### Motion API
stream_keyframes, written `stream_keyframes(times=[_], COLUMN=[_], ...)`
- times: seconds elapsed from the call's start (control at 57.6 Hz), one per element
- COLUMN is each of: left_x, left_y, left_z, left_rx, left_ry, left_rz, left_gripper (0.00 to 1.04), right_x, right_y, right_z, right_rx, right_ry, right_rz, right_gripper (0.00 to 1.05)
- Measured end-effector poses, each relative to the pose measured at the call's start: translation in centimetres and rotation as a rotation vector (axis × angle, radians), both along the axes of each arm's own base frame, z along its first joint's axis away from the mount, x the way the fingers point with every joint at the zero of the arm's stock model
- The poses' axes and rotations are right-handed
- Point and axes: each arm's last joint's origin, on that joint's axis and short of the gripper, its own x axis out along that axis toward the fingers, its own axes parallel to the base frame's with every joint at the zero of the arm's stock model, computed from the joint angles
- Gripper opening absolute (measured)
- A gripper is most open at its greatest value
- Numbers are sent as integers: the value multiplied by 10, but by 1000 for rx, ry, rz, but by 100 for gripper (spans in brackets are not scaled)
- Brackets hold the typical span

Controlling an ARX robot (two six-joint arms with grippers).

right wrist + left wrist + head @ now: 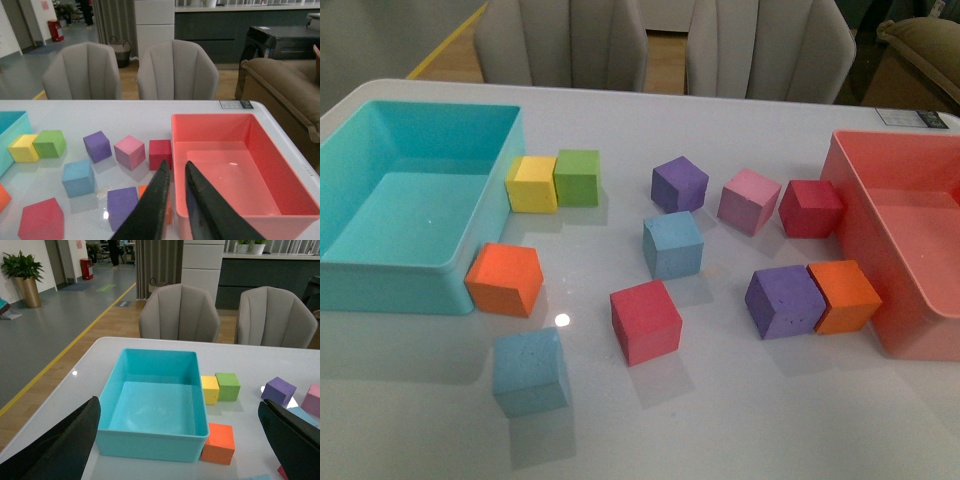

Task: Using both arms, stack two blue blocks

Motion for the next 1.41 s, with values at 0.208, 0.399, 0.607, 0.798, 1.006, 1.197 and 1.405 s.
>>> stream_keyframes(times=[0.208,0.399,0.607,0.798,1.006,1.197,1.405], left_x=[0,15,56,105,132,150,166], left_y=[0,-16,-65,-102,-120,-125,-130], left_z=[0,0,3,-19,-50,-63,-73], left_rx=[0,134,91,32,54,47,34], left_ry=[0,494,582,711,829,872,903], left_rz=[0,244,75,21,9,8,23], left_gripper=[96,96,96,96,96,96,96], right_x=[0,0,0,0,0,0,0], right_y=[0,0,0,0,0,0,0], right_z=[0,0,0,0,0,0,0], right_rx=[0,0,0,0,0,0,0], right_ry=[0,-1,-1,-1,-1,-1,-1], right_rz=[0,0,0,0,0,0,0], right_gripper=[58,95,96,96,96,96,96])
